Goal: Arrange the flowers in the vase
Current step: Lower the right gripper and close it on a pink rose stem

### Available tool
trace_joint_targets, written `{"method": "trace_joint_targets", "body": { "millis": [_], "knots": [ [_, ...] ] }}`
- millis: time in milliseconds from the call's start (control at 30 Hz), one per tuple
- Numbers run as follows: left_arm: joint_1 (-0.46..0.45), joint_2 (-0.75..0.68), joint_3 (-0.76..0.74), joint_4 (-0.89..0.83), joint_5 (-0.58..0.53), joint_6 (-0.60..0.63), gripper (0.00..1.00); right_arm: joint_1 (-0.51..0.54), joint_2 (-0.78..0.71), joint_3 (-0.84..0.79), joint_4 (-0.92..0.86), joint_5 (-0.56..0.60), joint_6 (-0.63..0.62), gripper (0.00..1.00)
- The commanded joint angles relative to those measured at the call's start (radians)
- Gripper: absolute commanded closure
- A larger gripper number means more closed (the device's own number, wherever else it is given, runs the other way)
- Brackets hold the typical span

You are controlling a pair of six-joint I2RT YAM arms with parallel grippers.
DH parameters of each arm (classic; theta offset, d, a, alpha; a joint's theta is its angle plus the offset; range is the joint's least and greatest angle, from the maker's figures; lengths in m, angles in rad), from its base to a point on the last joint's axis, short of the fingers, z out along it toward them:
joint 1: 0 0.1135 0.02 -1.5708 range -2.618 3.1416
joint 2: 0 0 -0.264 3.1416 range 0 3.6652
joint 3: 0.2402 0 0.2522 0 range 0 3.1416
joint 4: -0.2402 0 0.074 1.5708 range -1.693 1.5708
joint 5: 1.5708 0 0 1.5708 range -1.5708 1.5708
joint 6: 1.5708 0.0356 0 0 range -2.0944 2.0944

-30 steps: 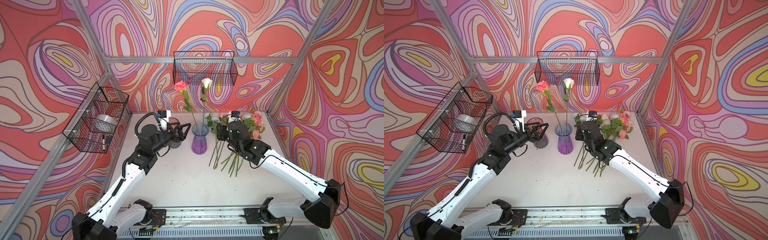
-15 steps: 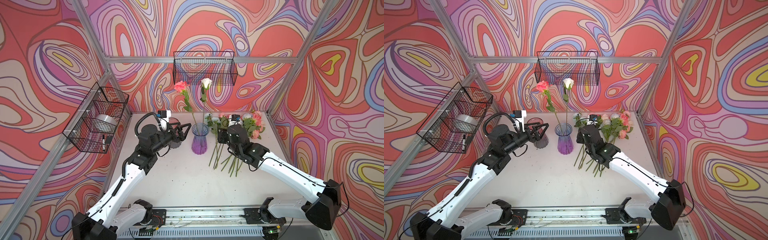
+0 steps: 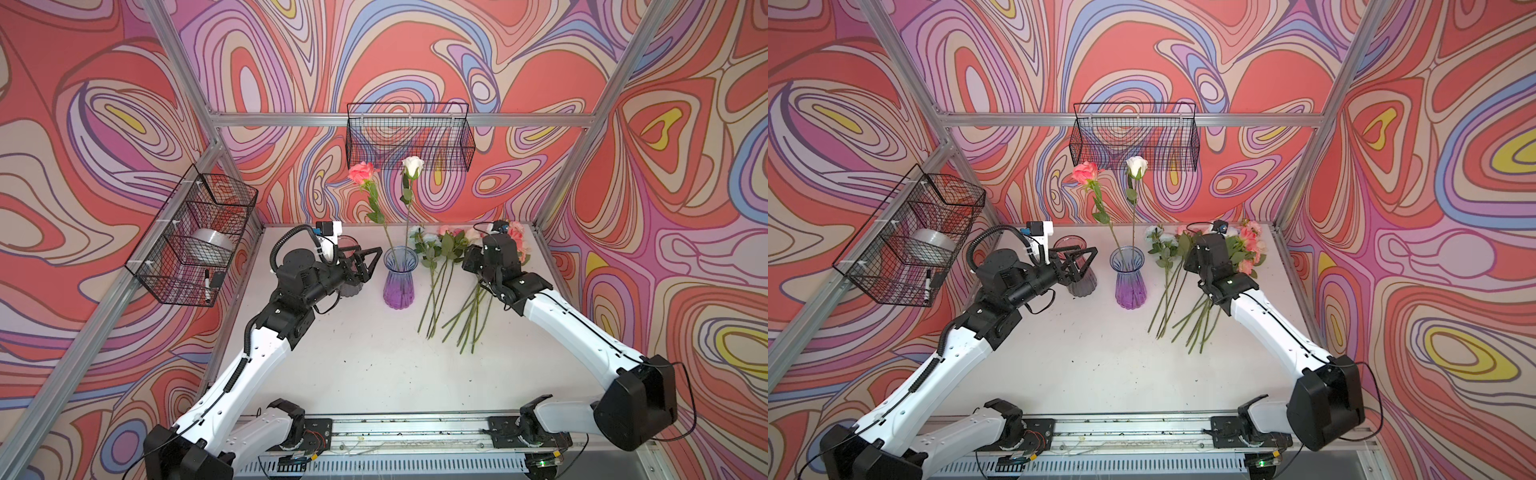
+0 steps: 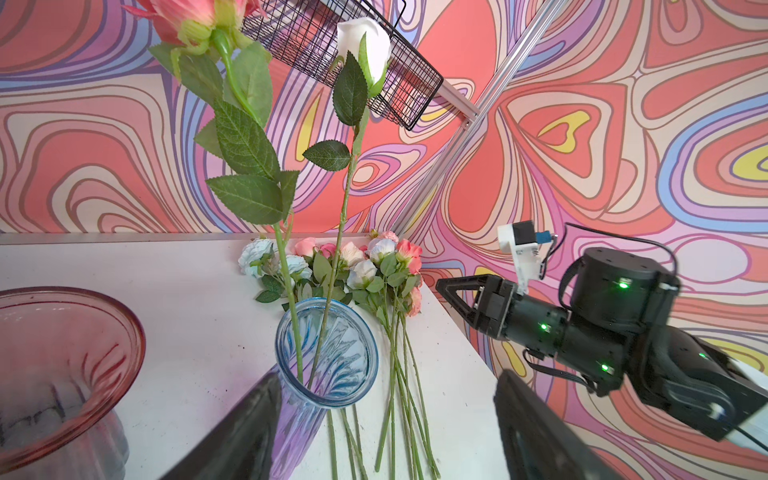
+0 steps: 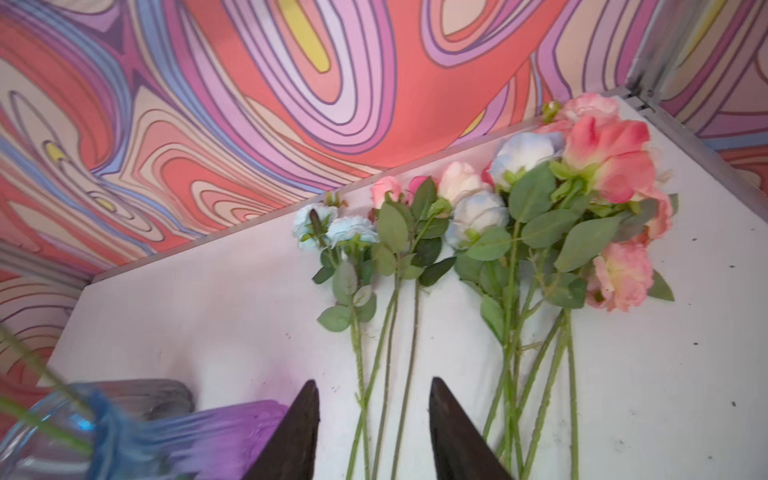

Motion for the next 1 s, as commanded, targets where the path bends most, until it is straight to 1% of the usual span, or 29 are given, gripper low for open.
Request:
{"method": "trace_joint_targets", "body": {
  "millis": [0,67,133,233,333,400,467,567,700,833,967],
  "knots": [
    [0.005,-0.038,0.034,-0.032,-0.038,-0.044,0.2,-0.05,0.1,0.042,-0.063,-0.135,-0.015,0.57],
    [0.005,-0.04,0.034,-0.044,-0.059,-0.051,0.2,-0.069,0.16,0.059,-0.073,-0.15,-0.019,0.57],
    [0.006,-0.032,0.03,-0.04,-0.066,-0.049,0.2,-0.086,0.208,0.077,-0.095,-0.137,-0.007,0.59],
    [0.004,-0.008,0.035,-0.04,-0.041,-0.052,0.21,-0.134,0.263,0.085,-0.109,-0.142,0.031,0.61],
    [0.005,0.019,0.039,-0.023,0.004,-0.078,0.23,-0.169,0.312,0.083,-0.087,-0.223,0.035,0.64],
    [0.004,0.029,0.036,-0.004,0.033,-0.099,0.23,-0.171,0.348,0.089,-0.073,-0.275,0.018,0.64],
    [0.005,0.038,0.034,0.012,0.053,-0.116,0.23,-0.17,0.387,0.1,-0.047,-0.356,-0.002,0.64],
    [0.004,0.049,0.034,0.018,0.068,-0.128,0.24,-0.169,0.474,0.139,-0.04,-0.443,0.002,0.64],
    [0.001,0.053,0.036,0.012,0.062,-0.118,0.24,-0.161,0.542,0.169,0.004,-0.496,0.025,0.64],
    [0.002,0.053,0.037,0.005,0.059,-0.108,0.23,-0.141,0.612,0.236,0.006,-0.517,0.025,0.65],
    [0.002,0.053,0.039,0.005,0.062,-0.108,0.23,-0.132,0.68,0.3,-0.015,-0.514,0.025,0.67]
  ]
}}
